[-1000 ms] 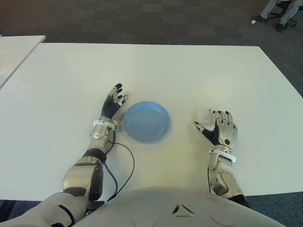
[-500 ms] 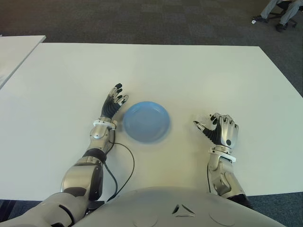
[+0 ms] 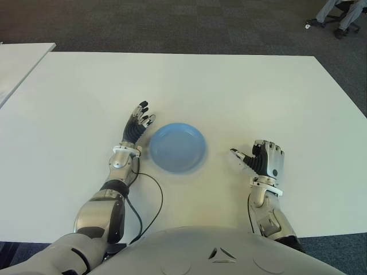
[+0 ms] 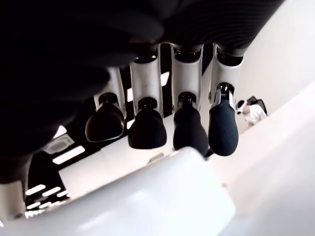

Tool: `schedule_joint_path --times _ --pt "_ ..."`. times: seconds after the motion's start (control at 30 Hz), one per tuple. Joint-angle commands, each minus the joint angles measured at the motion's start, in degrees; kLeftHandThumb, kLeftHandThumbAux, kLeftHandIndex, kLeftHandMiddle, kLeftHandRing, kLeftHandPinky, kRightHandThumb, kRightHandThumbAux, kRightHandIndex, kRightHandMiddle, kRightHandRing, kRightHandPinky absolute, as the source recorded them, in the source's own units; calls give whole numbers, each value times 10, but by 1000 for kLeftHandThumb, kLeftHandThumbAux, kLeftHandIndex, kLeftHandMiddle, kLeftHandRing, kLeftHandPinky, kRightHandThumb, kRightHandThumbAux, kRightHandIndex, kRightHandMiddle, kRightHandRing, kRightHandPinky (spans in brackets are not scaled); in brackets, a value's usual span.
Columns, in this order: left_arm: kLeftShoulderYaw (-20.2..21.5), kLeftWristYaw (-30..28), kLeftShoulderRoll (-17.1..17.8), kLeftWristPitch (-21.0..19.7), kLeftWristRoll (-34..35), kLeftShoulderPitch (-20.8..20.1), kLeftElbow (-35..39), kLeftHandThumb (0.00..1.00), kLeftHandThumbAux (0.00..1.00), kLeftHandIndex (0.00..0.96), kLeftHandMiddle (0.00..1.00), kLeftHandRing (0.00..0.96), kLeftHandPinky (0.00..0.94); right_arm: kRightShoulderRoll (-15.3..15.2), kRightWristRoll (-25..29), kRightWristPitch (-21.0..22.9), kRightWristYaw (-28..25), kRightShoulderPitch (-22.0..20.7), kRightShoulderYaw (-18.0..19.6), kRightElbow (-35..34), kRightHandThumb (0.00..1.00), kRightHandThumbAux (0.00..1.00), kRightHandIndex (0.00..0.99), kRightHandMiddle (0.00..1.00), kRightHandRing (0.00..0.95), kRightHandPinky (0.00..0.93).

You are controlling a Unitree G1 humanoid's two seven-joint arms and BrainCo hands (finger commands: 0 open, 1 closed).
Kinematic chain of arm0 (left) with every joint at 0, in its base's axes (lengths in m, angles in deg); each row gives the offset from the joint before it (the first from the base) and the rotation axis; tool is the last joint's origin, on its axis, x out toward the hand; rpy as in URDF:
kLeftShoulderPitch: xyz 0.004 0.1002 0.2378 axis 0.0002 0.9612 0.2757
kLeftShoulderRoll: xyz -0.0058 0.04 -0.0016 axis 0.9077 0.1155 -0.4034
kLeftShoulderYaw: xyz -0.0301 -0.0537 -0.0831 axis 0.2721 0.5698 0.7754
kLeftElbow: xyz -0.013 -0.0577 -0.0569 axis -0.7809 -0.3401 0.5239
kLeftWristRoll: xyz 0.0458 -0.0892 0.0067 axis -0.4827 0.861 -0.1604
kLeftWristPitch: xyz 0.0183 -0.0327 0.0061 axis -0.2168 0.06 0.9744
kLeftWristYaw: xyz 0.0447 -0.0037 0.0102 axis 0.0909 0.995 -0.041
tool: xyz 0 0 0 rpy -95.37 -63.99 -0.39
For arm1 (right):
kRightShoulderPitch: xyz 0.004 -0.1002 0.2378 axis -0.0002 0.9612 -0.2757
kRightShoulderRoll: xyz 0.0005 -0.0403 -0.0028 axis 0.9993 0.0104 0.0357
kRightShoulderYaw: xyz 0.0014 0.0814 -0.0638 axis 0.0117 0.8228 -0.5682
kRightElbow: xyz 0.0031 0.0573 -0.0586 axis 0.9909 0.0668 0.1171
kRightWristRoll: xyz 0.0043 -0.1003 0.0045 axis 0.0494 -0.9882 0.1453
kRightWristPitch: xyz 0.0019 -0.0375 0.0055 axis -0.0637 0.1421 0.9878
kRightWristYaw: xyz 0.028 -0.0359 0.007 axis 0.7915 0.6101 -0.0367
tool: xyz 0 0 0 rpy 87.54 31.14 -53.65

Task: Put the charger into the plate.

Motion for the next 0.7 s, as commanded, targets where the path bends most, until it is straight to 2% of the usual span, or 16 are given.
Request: schedule_joint_path --times 0.03,0.7 --pt "-7 -6 -7 -27 -4 50 -32 201 532 27 76 91 138 13 15 11 -18 13 7 0 902 644 837 879 878 879" --pt "-7 -9 -6 -28 -3 51 -30 210 533 25 77 92 143 30 12 20 -28 18 15 -13 868 626 827 873 868 874"
